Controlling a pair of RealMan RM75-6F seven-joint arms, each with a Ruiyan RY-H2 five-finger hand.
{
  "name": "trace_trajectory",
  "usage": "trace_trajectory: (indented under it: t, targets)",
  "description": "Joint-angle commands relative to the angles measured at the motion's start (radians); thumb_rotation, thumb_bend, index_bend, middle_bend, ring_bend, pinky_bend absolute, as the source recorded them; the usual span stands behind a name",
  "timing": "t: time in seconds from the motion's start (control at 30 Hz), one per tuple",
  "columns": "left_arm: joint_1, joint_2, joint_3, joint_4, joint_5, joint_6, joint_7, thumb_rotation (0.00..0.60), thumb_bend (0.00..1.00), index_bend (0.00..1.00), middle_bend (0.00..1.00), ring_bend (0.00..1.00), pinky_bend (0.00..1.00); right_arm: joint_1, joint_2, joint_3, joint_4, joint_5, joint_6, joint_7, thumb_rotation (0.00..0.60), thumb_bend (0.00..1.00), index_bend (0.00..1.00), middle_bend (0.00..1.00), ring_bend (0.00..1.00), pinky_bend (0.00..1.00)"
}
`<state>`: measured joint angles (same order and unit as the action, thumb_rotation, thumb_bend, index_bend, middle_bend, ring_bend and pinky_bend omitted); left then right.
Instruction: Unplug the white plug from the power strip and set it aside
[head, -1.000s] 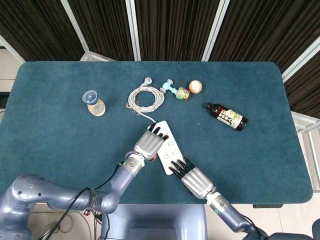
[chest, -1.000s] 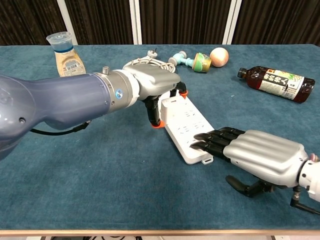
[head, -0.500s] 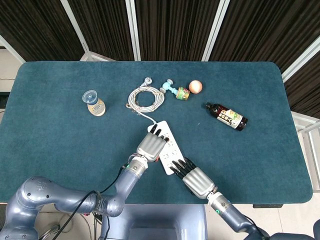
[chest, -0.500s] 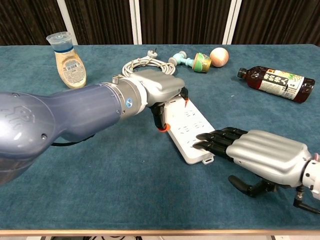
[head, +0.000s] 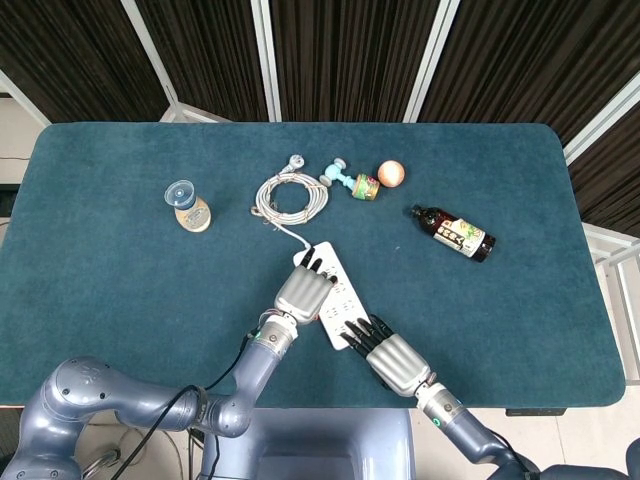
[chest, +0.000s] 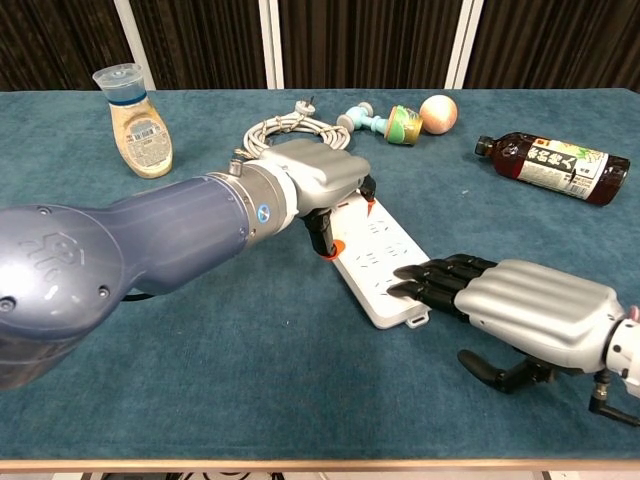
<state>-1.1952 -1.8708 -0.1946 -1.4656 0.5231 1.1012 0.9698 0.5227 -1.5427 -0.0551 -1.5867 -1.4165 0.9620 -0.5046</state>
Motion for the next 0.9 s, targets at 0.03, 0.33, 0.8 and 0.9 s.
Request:
trace_trajectory:
  t: [0.03,0.33,0.8,0.9]
  targets:
    - [0.002,0.006,0.002,-0.007,-0.020,-0.002,0.019,0.600,0.34,0.39,0.42,0.14,0.06,0.000,0.000,-0.001,0.001,-0.001,0.001,0.003,0.600,0.67,0.04,0.04,0.00,0.00]
    - [0.007,0.002,0.006,-0.009,-0.036,-0.002,0.040,0.600,0.34,0.42,0.47,0.15,0.06,-0.001,-0.003,-0.003,0.005,-0.004,0.003,0.009,0.600,0.67,0.05,0.05,0.00,0.00]
    - [0.017,-0.023,0.004,0.021,-0.009,0.000,0.037,0.600,0.39,0.62,0.70,0.22,0.07,-0.002,-0.006,-0.006,0.013,-0.004,0.003,0.016,0.600,0.67,0.06,0.05,0.00,0.00]
    - [0.019,-0.024,0.002,0.023,-0.005,-0.002,0.037,0.600,0.40,0.64,0.72,0.23,0.07,-0.002,-0.007,-0.007,0.014,-0.004,0.002,0.015,0.600,0.67,0.06,0.05,0.00,0.00]
